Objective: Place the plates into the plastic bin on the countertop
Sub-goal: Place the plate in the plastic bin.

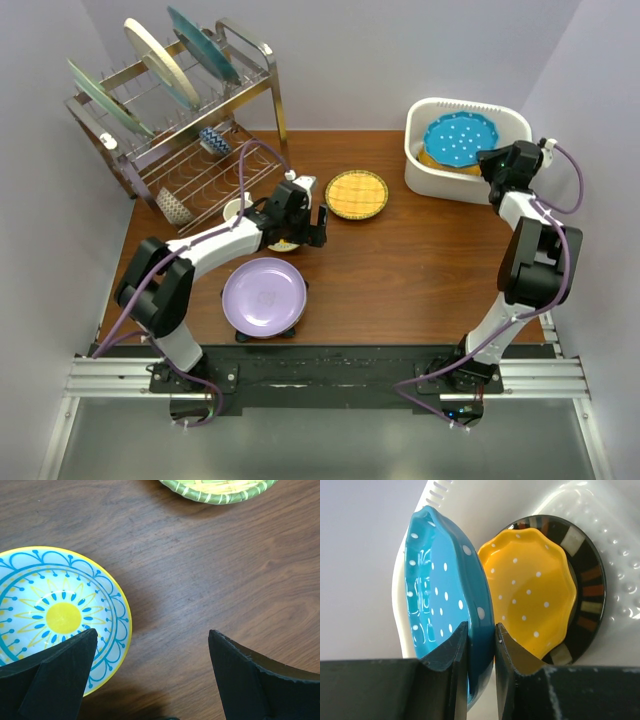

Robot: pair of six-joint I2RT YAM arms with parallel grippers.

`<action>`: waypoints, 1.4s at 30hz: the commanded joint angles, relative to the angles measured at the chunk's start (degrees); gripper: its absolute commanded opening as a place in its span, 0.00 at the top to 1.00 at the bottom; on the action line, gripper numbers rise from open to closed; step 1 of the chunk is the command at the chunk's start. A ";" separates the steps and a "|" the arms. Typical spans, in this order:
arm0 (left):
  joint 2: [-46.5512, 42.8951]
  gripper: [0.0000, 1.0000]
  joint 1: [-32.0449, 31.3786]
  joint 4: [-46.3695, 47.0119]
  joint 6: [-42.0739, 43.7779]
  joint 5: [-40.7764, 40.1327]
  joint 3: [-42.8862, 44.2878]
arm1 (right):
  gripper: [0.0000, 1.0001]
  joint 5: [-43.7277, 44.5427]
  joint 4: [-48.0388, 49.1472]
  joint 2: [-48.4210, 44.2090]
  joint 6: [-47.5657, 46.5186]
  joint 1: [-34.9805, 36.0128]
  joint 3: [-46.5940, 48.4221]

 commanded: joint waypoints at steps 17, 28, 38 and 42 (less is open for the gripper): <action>3.13 0.03 0.53 -0.02 0.47 1.92 2.61 | 1.00 -5.97 -6.89 6.03 -8.29 0.34 15.50; 3.22 0.03 0.44 0.06 0.56 2.01 2.35 | 0.96 -7.64 -15.55 10.60 -11.55 0.78 23.69; 3.14 0.03 0.44 0.33 0.47 2.18 1.91 | 0.94 -8.79 -19.15 12.63 -12.34 0.78 26.16; 3.13 0.03 0.44 0.33 0.47 2.27 1.82 | 0.91 -8.70 -18.54 12.80 -12.25 0.78 25.63</action>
